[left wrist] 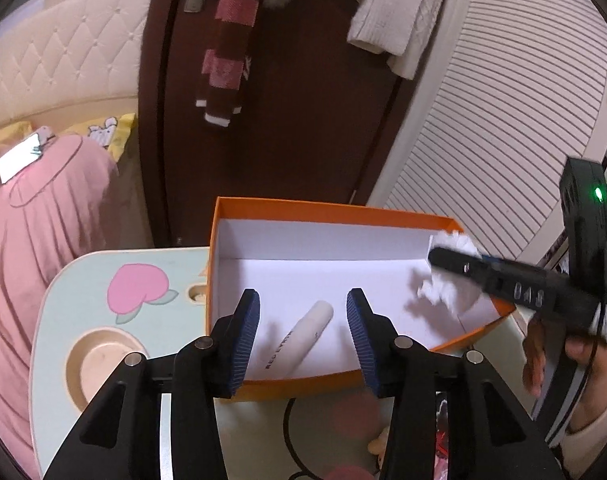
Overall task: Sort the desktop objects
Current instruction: 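Drop the tube into the box with the left gripper while the right carries the tissue over, then lower the tissue into the box and open the right gripper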
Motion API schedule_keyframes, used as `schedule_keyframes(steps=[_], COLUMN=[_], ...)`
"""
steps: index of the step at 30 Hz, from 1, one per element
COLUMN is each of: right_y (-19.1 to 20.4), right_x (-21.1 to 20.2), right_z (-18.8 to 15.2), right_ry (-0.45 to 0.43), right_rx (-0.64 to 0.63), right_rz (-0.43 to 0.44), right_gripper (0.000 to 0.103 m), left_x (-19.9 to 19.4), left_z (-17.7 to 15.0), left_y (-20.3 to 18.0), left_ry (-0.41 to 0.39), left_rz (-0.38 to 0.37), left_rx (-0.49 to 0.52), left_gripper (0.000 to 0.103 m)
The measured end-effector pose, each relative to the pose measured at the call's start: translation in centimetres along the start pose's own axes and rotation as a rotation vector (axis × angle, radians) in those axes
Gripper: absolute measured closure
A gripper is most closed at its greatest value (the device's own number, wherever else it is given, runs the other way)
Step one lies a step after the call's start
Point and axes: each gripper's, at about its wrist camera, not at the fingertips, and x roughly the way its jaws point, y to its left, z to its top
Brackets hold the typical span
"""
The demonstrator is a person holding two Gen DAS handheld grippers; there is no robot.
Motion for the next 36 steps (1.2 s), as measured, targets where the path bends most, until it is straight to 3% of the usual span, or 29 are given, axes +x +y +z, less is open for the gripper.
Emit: schedule_keyframes(steps=[7, 13, 16, 19, 21, 23, 24, 28, 31, 36], right_y=[-1.1, 0.0, -0.2, -0.5, -0.4, -0.1, -0.2, 0.2, 0.9, 1.3], right_x=[0.3, 1.1, 1.2, 0.3, -0.8, -2.6, -3.9, -7.7, -9.5, -9.7], right_z=[1.4, 2.0, 2.6, 3.2, 3.2, 2.8, 2.3, -0.4, -3.4, -5.3], right_ry=[-0.020, -0.047, -0.094, -0.104, -0.132, -0.153, -0.156, -0.151, -0.143, -0.131], right_rx=[-0.025, -0.130, -0.172, -0.162, -0.170, -0.168, -0.141, -0.073, -0.089, -0.094], right_rz=[-0.027, -0.122, -0.184, -0.140, -0.156, -0.169, -0.127, -0.008, -0.004, 0.012], right_gripper=[0.068, 0.069, 0.069, 0.069, 0.069, 0.069, 0.069, 0.066, 0.066, 0.066], left_x=[-0.4, -1.8, -2.6, -3.4, -4.1, -5.1, -5.5, -7.2, -7.9, -7.5], left_z=[-0.4, -0.9, -1.3, -1.6, -1.9, -2.4, -2.7, -4.1, -5.6, -8.4], left_y=[-0.2, -0.4, -0.2, -0.4, -0.4, -0.4, -0.3, -0.3, -0.6, -1.4], left_ry=[0.008, -0.003, -0.007, -0.018, -0.025, -0.029, -0.029, -0.034, -0.017, 0.050], left_rz=[0.003, 0.020, -0.011, 0.008, -0.001, -0.013, -0.009, -0.015, -0.023, -0.043], left_rx=[0.006, 0.015, -0.009, -0.005, -0.018, -0.022, -0.022, -0.011, 0.017, 0.040], left_gripper=[0.059, 0.053, 0.053, 0.053, 0.051, 0.039, 0.037, 0.037, 0.037, 0.037])
